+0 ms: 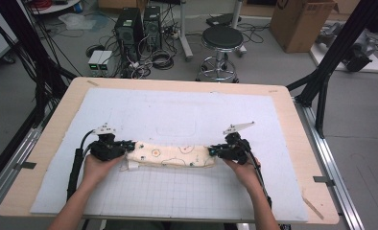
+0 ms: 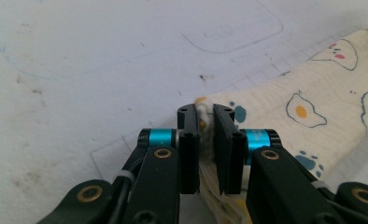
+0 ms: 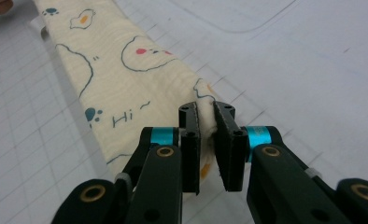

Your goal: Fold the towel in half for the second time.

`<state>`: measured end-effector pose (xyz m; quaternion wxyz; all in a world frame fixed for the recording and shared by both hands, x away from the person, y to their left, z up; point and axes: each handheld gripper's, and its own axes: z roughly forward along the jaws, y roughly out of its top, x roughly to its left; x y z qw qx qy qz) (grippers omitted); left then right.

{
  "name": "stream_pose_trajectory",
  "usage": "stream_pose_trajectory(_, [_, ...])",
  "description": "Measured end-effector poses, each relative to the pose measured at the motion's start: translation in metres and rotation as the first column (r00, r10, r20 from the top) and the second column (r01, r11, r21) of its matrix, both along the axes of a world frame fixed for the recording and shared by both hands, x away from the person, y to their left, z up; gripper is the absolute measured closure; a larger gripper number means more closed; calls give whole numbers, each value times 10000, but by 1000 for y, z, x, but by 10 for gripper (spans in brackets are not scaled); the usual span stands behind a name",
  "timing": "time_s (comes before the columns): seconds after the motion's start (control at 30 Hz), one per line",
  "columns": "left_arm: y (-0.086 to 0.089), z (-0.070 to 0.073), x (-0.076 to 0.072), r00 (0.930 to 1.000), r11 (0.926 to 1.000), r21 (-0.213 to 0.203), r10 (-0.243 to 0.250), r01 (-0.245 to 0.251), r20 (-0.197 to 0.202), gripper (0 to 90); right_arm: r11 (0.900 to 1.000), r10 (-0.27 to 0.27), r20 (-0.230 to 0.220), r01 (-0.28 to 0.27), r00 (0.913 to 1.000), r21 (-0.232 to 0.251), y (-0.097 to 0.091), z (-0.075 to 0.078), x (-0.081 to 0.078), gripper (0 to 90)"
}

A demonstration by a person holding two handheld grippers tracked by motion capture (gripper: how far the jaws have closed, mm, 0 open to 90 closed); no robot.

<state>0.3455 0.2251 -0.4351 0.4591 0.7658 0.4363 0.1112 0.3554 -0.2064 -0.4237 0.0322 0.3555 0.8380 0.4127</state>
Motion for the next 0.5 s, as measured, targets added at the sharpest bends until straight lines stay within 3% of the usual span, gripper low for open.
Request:
stream_pose_trajectory(0.17, [-8,6,15,9995,9996,29,270,-270,191,808,9988,-474,119,476,9988,-148,-2,3,11,814])
stream_pose_trajectory(0.3, [-11,7,27,9990,9989,129,441,-442,111,808,9951,-925,-37,926,9957,337,-9,3,24,813])
stream_pose_trajectory(0.5, [-15,7,40,9977,9977,156,662,-665,170,808,9910,-1335,-26,1336,9910,128,-7,6,39,813])
